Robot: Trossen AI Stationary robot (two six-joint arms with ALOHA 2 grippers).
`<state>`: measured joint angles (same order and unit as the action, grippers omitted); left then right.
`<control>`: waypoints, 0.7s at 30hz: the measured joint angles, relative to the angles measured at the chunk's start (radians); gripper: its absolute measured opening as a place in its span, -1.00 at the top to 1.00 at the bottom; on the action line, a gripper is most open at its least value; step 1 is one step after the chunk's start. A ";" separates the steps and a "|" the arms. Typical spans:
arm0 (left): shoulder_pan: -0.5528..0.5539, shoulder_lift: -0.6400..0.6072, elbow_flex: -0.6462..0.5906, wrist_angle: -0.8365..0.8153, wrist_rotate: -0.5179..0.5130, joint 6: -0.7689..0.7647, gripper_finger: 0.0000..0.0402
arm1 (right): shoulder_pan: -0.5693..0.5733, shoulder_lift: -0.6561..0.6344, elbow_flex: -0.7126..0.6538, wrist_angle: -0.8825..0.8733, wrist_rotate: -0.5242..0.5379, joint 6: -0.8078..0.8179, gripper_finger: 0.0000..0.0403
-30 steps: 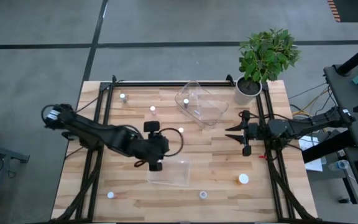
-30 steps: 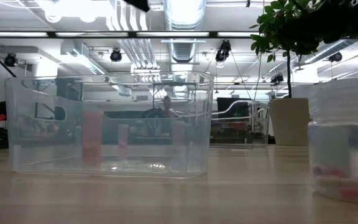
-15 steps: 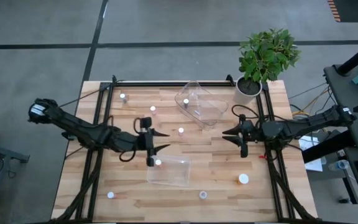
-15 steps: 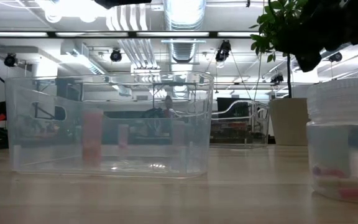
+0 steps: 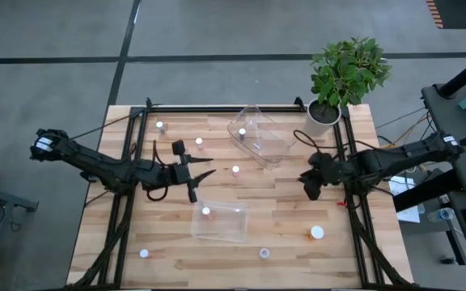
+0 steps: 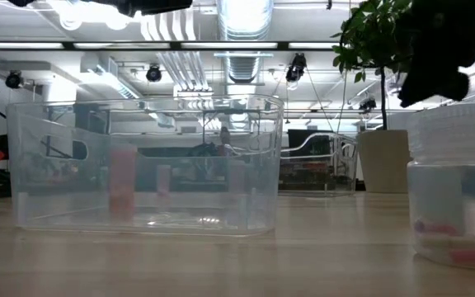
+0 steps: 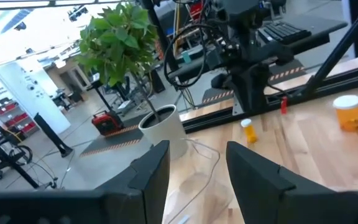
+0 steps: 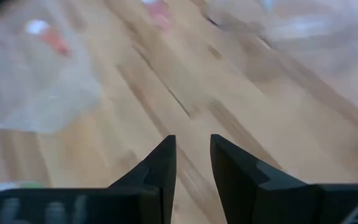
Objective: Pick and place medicine bottles into bin by pill shape (circle, oval)
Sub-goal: Put the orange tablet bottle into the bottom transparent bin
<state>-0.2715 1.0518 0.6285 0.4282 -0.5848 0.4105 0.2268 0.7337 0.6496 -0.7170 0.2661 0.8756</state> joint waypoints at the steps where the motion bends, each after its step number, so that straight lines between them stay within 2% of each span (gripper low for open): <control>1: 0.002 -0.002 0.000 0.000 0.000 -0.001 0.29 | 0.000 0.016 0.022 -0.060 0.005 0.056 0.55; 6: 0.002 0.008 0.000 0.001 -0.001 -0.001 0.29 | 0.000 0.094 0.111 -0.299 0.015 0.279 0.57; 12: 0.002 0.017 0.000 -0.012 0.000 -0.002 0.29 | 0.000 0.165 0.156 -0.553 0.014 0.447 0.63; 16: 0.002 0.012 0.000 -0.010 0.000 -0.005 0.29 | 0.000 0.186 0.157 -0.550 -0.011 0.467 0.57; 21: 0.002 0.012 0.000 -0.010 0.000 -0.007 0.29 | 0.000 0.220 0.149 -0.544 -0.003 0.480 0.31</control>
<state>-0.2695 1.0634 0.6281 0.4179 -0.5850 0.4038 0.2264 0.9541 0.7990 -1.2614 0.2628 1.3560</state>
